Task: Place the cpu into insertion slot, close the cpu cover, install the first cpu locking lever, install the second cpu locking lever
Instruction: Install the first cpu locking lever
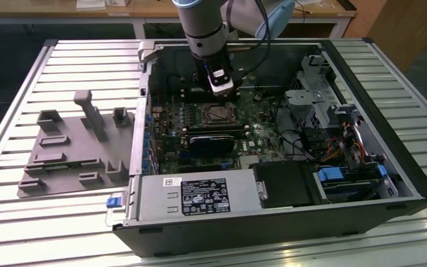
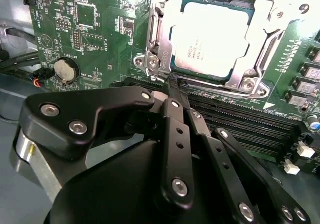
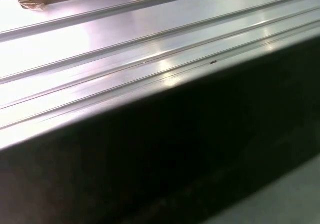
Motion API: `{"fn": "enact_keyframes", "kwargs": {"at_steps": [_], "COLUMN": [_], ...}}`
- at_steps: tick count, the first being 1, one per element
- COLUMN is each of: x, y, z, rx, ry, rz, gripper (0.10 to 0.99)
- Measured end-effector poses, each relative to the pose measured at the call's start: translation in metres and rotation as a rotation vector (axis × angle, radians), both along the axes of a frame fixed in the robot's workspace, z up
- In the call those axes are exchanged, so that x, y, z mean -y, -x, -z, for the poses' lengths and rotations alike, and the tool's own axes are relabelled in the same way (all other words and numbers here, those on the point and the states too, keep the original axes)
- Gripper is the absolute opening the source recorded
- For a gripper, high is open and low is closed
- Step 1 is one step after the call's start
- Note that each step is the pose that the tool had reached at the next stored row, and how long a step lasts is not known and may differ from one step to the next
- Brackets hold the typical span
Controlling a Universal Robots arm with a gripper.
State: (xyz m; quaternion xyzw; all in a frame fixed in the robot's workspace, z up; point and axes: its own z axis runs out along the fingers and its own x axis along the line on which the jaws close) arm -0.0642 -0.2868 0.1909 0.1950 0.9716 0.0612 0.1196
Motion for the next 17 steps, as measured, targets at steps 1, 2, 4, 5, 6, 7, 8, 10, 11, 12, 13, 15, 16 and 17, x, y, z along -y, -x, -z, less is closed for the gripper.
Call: {"fn": "enact_keyframes", "kwargs": {"at_steps": [1,2,4,5,6,7,8,10,11,12,13,15,16,17], "x": [0.0000,0.0000,0.0000,0.0000,0.0001,0.0001,0.0001,0.0001,0.0001,0.0001,0.0001,0.0002,0.0002,0.0003], "y": [0.0000,0.0000,0.0000,0.0000,0.0000,0.0000,0.0000,0.0000,0.0000,0.0000,0.0000,0.0000,0.0000,-0.0001], "z": [-0.0002,-0.0006,-0.0016,-0.0023,-0.0031,-0.0040,-0.0051,-0.0075,-0.0088,-0.0102,-0.0115,-0.0139,-0.0150,-0.0159], "rx": [0.0001,0.0003,0.0003,0.0001,0.0001,0.0001,0.0000,0.0000,0.0000,0.0001,0.0001,0.0000,0.0000,-0.0001], "ry": [0.000,0.000,-0.001,0.000,0.000,0.000,0.000,0.000,0.000,0.000,0.000,0.000,0.000,0.000], "rz": [0.000,0.000,0.000,0.000,0.000,0.000,0.000,0.000,0.000,0.000,0.000,0.000,0.000,0.000], "gripper": [0.106,0.106,0.106,0.106,0.106,0.106,0.106,0.106,0.106,0.106,0.106,0.106,0.106,0.106]}}
